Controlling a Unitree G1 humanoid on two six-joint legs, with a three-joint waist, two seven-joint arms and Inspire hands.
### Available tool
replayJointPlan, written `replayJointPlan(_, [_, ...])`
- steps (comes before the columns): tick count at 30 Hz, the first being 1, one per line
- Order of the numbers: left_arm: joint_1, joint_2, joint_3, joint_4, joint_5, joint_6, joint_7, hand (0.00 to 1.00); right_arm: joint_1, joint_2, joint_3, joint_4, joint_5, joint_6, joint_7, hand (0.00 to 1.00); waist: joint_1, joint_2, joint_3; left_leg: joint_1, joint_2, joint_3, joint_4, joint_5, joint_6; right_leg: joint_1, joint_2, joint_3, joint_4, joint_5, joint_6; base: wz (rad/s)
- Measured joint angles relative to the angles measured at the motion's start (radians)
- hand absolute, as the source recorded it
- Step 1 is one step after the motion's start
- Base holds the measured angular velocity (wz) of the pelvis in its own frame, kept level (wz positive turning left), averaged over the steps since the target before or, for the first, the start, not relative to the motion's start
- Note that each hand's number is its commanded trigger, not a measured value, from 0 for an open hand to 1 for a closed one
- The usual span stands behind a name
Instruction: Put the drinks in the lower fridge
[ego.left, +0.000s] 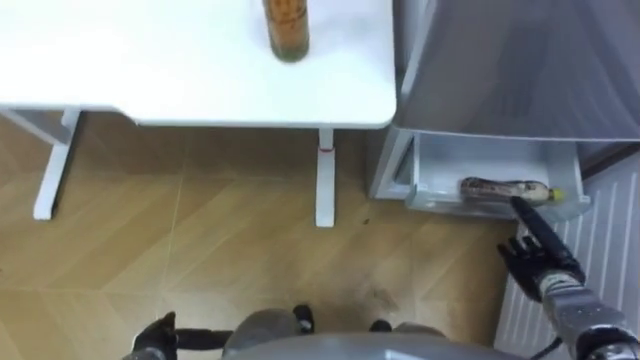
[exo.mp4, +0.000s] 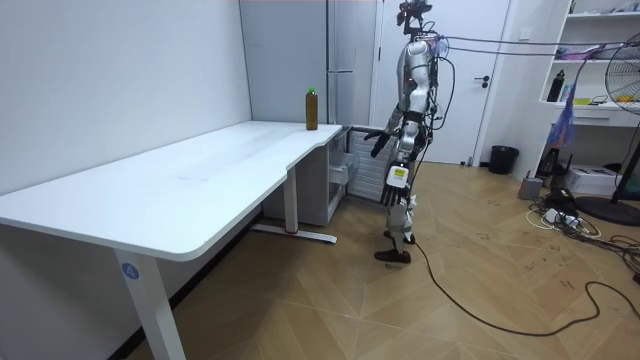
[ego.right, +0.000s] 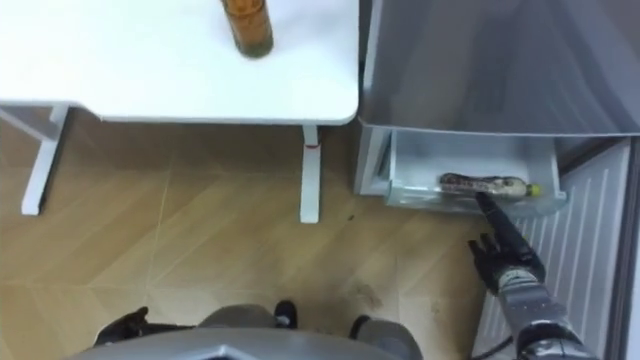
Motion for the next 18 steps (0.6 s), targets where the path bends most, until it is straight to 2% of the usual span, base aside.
replayJointPlan(1, [0.004, -0.001, 0.000, -0.014, 0.002, -0.004, 0.001, 0.00, 0.010, 0.011, 0.003, 0.000, -0.019, 0.000, 0.006, 0.00, -0.002, -0.003, 0.0006, 0.017, 0.000, 0.003, -0.013, 0.000, -0.001, 0.013, 0.001, 0.002, -0.007, 0.000, 0.000, -0.09])
replayJointPlan(6, [0.012, -0.007, 0.001, -0.066, 0.008, -0.029, 0.004, 0.00, 0.051, 0.013, 0.050, -0.002, -0.093, -0.002, 0.016, 0.00, -0.002, -0.009, 0.0021, 0.065, 0.000, 0.012, -0.046, -0.001, -0.003, 0.062, 0.000, 0.005, -0.025, -0.003, 0.004, -0.01])
replayJointPlan(9, [0.027, -0.024, 0.031, -0.074, 0.010, -0.031, 0.005, 0.00, 0.082, 0.019, 0.048, 0.005, -0.142, -0.007, 0.016, 0.00, -0.002, -0.013, 0.0034, 0.105, -0.009, 0.016, -0.065, -0.003, -0.005, 0.102, 0.000, 0.006, -0.046, -0.006, 0.009, 0.01])
replayJointPlan(10, [0.036, -0.027, 0.041, -0.077, 0.020, -0.031, 0.012, 0.00, 0.095, 0.028, 0.048, 0.006, -0.182, -0.008, 0.016, 0.00, -0.008, -0.017, -0.0011, 0.108, -0.009, 0.015, -0.067, -0.004, -0.005, 0.110, 0.001, 0.001, -0.056, -0.006, 0.010, 0.07])
replayJointPlan(11, [0.043, -0.030, 0.055, -0.076, 0.033, -0.032, 0.019, 0.00, 0.105, 0.039, 0.047, 0.007, -0.232, -0.007, 0.015, 0.00, -0.011, -0.020, 0.0016, 0.115, -0.009, 0.013, -0.070, -0.004, -0.006, 0.116, 0.002, 0.000, -0.058, -0.006, 0.010, 0.07])
replayJointPlan(13, [0.056, -0.035, 0.077, -0.071, 0.038, -0.032, 0.026, 0.00, 0.123, 0.054, 0.047, 0.008, -0.299, -0.007, 0.015, 0.00, -0.018, -0.023, 0.0010, 0.121, -0.010, 0.007, -0.077, -0.005, -0.007, 0.122, 0.003, 0.002, -0.059, -0.007, 0.011, 0.03])
replayJointPlan(18, [0.094, -0.053, 0.156, -0.058, 0.039, -0.030, 0.052, 0.00, 0.141, 0.071, 0.047, 0.041, -0.598, -0.006, 0.010, 0.00, -0.021, -0.022, 0.0012, 0.127, -0.012, 0.006, -0.080, -0.006, -0.007, 0.120, 0.003, 0.013, -0.060, -0.008, 0.011, -0.03])
